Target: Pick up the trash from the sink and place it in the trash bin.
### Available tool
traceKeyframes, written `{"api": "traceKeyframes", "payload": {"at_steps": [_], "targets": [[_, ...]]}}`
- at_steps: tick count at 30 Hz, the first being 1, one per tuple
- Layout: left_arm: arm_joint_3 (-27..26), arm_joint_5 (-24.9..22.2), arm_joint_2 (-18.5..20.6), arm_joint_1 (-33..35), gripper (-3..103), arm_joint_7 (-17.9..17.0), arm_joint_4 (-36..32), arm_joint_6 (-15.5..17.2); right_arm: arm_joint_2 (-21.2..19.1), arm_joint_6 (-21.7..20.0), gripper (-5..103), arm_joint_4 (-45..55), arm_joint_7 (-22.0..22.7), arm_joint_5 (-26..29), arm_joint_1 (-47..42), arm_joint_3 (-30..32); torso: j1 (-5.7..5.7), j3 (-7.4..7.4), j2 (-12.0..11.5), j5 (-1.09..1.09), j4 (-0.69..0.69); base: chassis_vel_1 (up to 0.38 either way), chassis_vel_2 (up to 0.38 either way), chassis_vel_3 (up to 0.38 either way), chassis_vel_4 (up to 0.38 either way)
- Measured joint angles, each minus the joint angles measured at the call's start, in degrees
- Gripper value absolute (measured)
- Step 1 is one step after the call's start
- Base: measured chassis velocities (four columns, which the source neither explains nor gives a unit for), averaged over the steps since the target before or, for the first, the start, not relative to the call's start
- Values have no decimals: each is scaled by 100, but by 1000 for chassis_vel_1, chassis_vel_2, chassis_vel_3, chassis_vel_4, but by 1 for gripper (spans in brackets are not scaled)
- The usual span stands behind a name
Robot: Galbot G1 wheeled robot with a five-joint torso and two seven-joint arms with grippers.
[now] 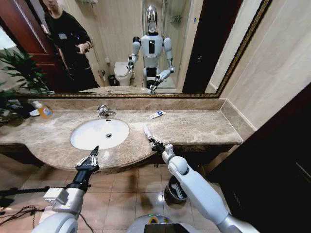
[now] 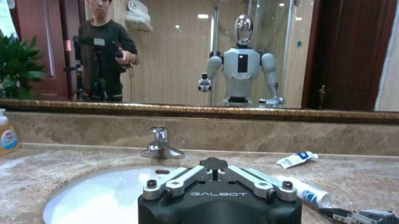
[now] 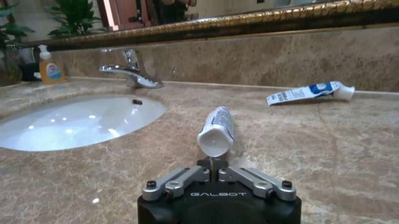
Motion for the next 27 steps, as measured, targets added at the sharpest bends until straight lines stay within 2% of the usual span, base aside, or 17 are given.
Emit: {"api": "traceKeyframes", "payload": {"at_steps": [1,3,10,12,14,17,18,19,22,23,25,26,27], "targets": [[0,0,0,0,0,0,0,0,-6,7,2,17,0,0,-7,9,0,0,0,0,0,0,0,0,0],[0,0,0,0,0,0,0,0,-11,10,0,27,0,0,-13,13,0,0,0,0,0,0,0,0,0],[0,0,0,0,0,0,0,0,-82,68,0,143,-7,-6,-131,122,0,0,0,0,0,0,0,0,0],[0,0,0,0,0,0,0,0,-104,81,-3,184,-14,-27,-171,161,0,0,0,0,0,0,0,0,0],[0,0,0,0,0,0,0,0,-173,151,7,310,-76,-113,-261,262,0,0,0,0,0,0,0,0,0],[0,0,0,0,0,0,0,0,-208,194,13,381,-108,-176,-306,307,0,0,0,0,0,0,0,0,0],[0,0,0,0,0,0,0,0,-252,237,18,480,-161,-261,-347,373,0,0,0,0,0,0,0,0,0],[0,0,0,0,0,0,0,0,-281,280,28,495,-218,-286,-314,396,0,0,0,1,-1,0,0,0,0],[0,0,0,0,0,0,0,0,-276,327,28,389,-286,-285,-190,362,0,0,0,0,0,0,0,0,0],[0,0,0,0,0,0,0,0,-268,332,40,353,-302,-281,-149,338,0,0,0,0,0,0,0,0,0],[0,0,0,0,0,0,0,1,-213,323,50,210,-323,-194,36,214,0,0,0,0,0,0,0,0,0],[0,0,0,0,0,0,0,1,-213,323,50,210,-323,-194,36,214,0,0,0,0,0,0,0,0,0],[0,0,0,0,0,0,0,0,-171,293,56,141,-321,-138,124,147,0,0,0,0,0,0,0,0,0]]}}
